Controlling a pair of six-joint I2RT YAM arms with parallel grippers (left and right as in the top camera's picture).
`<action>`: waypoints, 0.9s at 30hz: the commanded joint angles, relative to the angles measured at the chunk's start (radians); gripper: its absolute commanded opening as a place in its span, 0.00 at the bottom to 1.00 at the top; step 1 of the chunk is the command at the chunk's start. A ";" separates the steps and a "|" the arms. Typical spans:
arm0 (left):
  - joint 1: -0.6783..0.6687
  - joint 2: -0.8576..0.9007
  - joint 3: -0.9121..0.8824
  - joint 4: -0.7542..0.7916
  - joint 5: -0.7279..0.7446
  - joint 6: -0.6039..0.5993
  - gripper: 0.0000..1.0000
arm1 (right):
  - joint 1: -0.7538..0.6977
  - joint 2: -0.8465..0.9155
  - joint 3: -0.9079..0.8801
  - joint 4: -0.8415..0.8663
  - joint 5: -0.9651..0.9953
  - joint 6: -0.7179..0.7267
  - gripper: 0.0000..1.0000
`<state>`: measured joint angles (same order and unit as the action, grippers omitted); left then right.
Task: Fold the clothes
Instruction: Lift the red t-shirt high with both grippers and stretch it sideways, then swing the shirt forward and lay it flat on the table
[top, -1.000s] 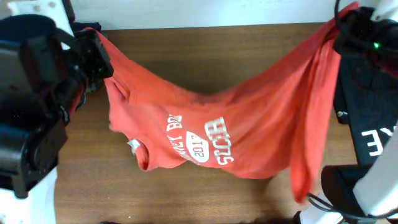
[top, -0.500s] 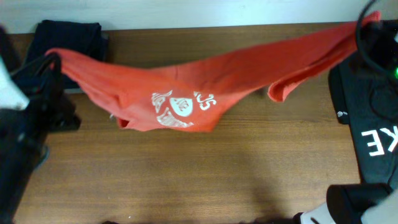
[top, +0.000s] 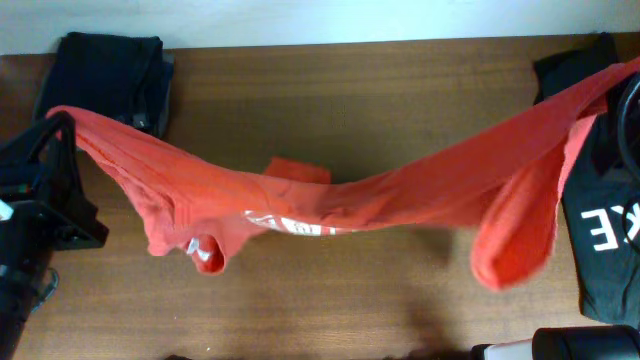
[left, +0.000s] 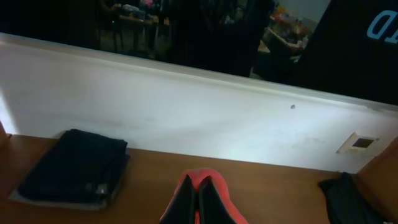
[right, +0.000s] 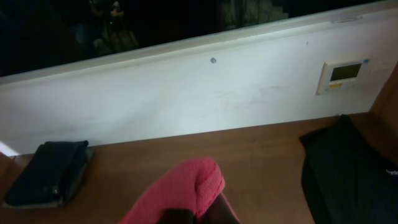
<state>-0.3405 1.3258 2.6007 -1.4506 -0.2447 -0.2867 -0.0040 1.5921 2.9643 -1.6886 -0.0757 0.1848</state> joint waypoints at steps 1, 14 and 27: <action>-0.004 0.025 0.010 0.028 -0.043 0.012 0.00 | 0.003 0.027 0.010 0.026 -0.002 0.020 0.04; -0.003 0.386 0.010 0.138 -0.066 0.051 0.00 | 0.003 0.354 0.010 0.176 -0.075 0.032 0.04; 0.071 0.573 0.048 0.718 -0.078 0.285 0.01 | -0.036 0.478 0.011 0.593 -0.206 0.034 0.04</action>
<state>-0.3115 1.9583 2.5919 -0.7719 -0.2966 -0.0860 -0.0086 2.1483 2.9559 -1.1378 -0.2535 0.2100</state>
